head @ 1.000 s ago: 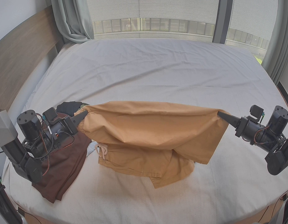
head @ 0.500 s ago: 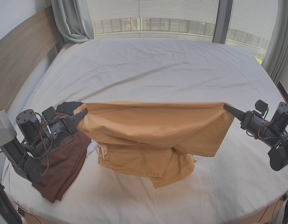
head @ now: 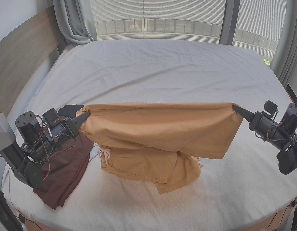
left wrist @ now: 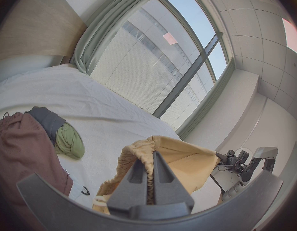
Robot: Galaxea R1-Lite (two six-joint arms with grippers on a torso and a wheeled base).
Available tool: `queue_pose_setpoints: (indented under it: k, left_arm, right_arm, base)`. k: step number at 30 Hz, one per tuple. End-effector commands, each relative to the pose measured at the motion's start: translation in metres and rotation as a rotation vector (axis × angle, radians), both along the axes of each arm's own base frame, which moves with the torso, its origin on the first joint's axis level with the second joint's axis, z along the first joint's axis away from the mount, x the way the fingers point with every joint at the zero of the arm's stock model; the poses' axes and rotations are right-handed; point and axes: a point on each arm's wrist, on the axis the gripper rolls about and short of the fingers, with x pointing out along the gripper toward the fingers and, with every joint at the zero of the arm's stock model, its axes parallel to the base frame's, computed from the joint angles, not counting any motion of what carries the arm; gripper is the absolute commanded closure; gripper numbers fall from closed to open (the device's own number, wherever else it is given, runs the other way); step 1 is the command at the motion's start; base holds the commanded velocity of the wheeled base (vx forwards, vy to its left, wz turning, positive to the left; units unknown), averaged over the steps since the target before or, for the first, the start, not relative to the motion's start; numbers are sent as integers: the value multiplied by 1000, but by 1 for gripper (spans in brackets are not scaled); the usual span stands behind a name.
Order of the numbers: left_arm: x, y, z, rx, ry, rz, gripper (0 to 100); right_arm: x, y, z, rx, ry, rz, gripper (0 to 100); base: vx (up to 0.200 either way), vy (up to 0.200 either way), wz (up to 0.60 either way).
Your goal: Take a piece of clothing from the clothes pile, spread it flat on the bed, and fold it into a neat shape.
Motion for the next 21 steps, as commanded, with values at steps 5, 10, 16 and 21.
queue_pose_setpoints:
  k: [5, 10, 16, 21]
  left_arm:
    - [9, 10, 26, -15, -109, 60, 100]
    - [11, 8, 18, -14, -84, 58, 100]
    - [28, 5, 0, -13, -42, 79, 100]
    - [48, -1, -8, -21, -48, 106, 100]
  right_arm:
    - [34, -2, 11, 3, -47, -12, 100]
    - [58, -3, -2, 2, -29, -18, 100]
    - [83, 0, -16, 3, -17, -13, 100]
    - [100, 5, -28, 3, 7, -5, 100]
  base:
    - [0, 0, 0]
    - [0, 0, 0]
    - [0, 0, 0]
    - [0, 0, 0]
